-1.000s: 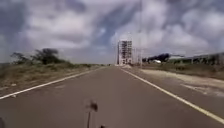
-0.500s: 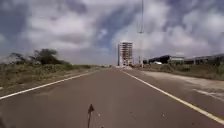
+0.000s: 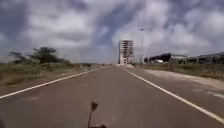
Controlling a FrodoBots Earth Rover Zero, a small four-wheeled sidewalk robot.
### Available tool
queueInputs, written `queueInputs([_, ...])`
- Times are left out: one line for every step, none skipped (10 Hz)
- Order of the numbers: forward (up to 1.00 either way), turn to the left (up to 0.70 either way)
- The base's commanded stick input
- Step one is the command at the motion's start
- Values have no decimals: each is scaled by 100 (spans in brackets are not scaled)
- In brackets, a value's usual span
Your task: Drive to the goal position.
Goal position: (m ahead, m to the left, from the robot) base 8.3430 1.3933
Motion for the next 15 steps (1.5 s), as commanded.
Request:
queueInputs([100, 0])
queueInputs([100, 0])
queueInputs([100, 0])
queueInputs([100, 0])
queueInputs([100, 0])
queueInputs([100, 0])
queueInputs([100, 0])
queueInputs([100, 0])
queueInputs([100, 0])
queueInputs([100, 0])
queueInputs([100, 0])
queueInputs([100, 0])
queueInputs([100, 0])
queueInputs([100, 0])
queueInputs([100, 0])
